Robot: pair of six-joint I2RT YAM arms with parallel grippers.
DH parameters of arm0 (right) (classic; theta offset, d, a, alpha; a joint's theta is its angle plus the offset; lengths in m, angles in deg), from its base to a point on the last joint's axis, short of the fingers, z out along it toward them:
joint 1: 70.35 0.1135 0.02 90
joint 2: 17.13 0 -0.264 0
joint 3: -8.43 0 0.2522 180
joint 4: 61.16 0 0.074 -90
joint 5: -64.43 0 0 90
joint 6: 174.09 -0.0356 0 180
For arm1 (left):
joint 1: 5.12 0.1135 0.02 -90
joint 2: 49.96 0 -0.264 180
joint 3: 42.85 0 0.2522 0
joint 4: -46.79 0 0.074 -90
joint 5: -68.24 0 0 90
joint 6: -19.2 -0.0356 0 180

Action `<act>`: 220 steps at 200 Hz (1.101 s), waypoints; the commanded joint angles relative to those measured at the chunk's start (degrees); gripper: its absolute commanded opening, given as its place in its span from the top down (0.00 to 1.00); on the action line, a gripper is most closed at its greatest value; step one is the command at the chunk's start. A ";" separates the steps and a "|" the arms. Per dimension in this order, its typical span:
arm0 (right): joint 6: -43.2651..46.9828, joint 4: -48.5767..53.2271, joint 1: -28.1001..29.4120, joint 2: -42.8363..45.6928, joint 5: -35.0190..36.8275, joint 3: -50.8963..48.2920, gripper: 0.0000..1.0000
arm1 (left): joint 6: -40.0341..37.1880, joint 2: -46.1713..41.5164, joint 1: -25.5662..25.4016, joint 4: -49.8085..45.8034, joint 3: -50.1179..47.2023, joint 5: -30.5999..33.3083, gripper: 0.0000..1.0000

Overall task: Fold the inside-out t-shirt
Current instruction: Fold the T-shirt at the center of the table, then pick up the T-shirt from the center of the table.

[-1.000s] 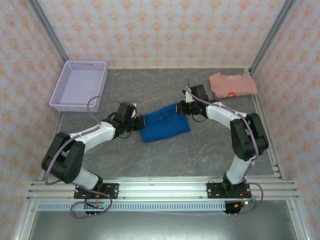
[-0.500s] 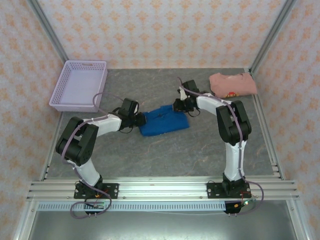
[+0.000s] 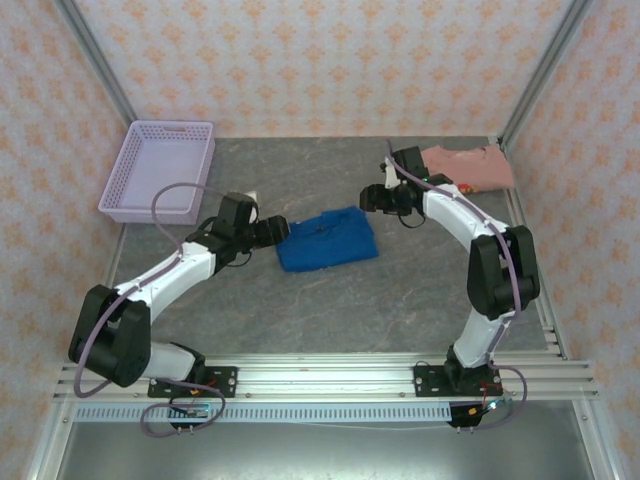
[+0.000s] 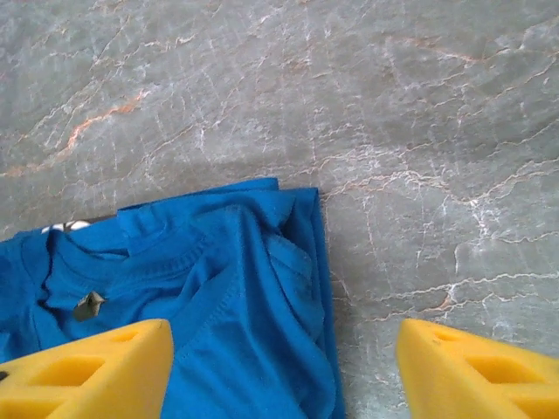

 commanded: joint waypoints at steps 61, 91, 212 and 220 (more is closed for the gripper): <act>-3.09 -1.06 0.40 -10.34 -10.33 -0.68 0.24 | 0.68 12.84 -0.42 -2.35 1.30 -4.98 0.46; -3.96 -2.57 0.90 -12.59 -12.97 -1.32 0.25 | 0.15 15.34 -0.40 -1.84 -0.03 -4.00 0.56; -9.46 -10.27 4.07 -15.17 -19.75 -3.52 0.54 | 0.42 15.25 -0.42 0.39 -2.40 -4.72 0.59; -9.36 -10.28 4.14 -15.34 -19.56 -3.40 0.58 | 0.33 15.20 -0.42 0.34 -2.30 -4.71 0.59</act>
